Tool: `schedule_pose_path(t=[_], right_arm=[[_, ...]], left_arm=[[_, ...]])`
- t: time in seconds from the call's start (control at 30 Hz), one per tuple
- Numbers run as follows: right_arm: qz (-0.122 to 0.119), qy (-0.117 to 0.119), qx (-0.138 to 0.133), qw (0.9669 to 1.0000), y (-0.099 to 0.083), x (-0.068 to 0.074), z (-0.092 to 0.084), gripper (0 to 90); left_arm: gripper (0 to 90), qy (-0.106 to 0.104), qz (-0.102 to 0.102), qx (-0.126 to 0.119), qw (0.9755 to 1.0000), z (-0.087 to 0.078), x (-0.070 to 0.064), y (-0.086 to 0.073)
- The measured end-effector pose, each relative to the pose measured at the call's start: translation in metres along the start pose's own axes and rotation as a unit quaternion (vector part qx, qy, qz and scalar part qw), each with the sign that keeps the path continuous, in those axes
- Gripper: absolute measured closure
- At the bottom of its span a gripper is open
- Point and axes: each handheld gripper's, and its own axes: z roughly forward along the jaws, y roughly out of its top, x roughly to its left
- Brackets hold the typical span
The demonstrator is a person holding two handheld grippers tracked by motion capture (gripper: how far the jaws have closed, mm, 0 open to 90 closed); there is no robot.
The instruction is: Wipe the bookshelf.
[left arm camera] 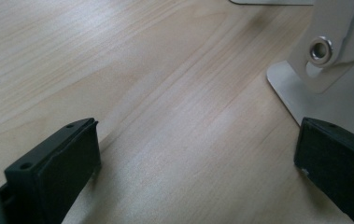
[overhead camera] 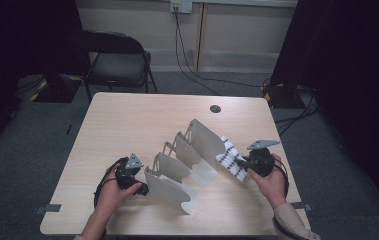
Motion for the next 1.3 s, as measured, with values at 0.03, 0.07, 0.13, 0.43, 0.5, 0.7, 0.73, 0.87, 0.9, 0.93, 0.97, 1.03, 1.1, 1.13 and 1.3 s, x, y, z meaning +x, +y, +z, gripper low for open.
schedule_pose_path(t=[0.03,0.07,0.13,0.43,0.5,0.7,0.73,0.87,0.9,0.93,0.97,1.03,1.1,1.13,1.3], right_arm=[[-0.003,-0.001,-0.003,1.0,0.004,0.0,-0.002,79.6],[-0.004,-0.001,-0.008,1.0,0.009,-0.001,-0.006,79.6],[-0.011,-0.005,-0.02,0.9997,0.022,0.0,-0.015,79.6],[-0.051,-0.001,-0.069,0.9963,0.079,0.015,-0.044,79.6],[-0.059,0.003,-0.07,0.9958,0.086,0.019,-0.044,79.6],[-0.067,0.024,-0.065,0.9953,0.088,0.025,-0.035,79.5],[-0.066,0.027,-0.063,0.9954,0.086,0.025,-0.032,79.5],[-0.065,0.038,-0.055,0.9957,0.078,0.028,-0.023,79.5],[-0.061,0.042,-0.054,0.9958,0.075,0.028,-0.02,79.5],[-0.059,0.044,-0.053,0.9959,0.073,0.028,-0.018,79.5],[-0.058,0.045,-0.048,0.9961,0.069,0.028,-0.014,79.5],[-0.051,0.049,-0.045,0.9965,0.062,0.027,-0.008,79.5],[-0.045,0.054,-0.04,0.9967,0.056,0.026,-0.002,79.5],[-0.042,0.056,-0.038,0.9968,0.054,0.026,0.0,79.5],[-0.031,0.064,-0.028,0.997,0.039,0.025,0.015,79.4]], left_arm=[[0.0,0.001,0.0,0.001,1.0,0.0,0.0,0.0],[0.0,0.0,0.0,0.0,1.0,0.0,0.0,0.0],[0.0,0.001,0.0,0.001,1.0,0.0,0.0,0.0],[0.0,-0.001,0.0,0.001,1.0,0.0,0.0,0.0],[0.0,0.0,0.002,0.001,1.0,0.0,0.0,0.0],[0.0,-0.001,0.001,0.001,1.0,0.0,0.0,0.0],[0.0,0.0,0.002,0.001,1.0,0.0,0.0,0.0],[0.0,0.001,0.001,0.001,1.0,0.0,0.0,0.0],[0.0,0.001,0.0,0.001,1.0,0.0,0.0,0.0],[0.0,0.001,0.0,0.001,1.0,0.0,0.0,0.0],[0.0,0.001,0.0,0.001,1.0,0.0,0.0,0.0],[0.0,0.002,-0.001,0.001,1.0,0.0,-0.001,0.0],[0.0,0.001,-0.001,0.001,1.0,0.0,-0.001,0.0],[0.0,0.002,-0.001,0.001,1.0,0.0,-0.001,0.0],[0.0,0.001,-0.001,0.001,1.0,0.0,-0.001,0.0]])
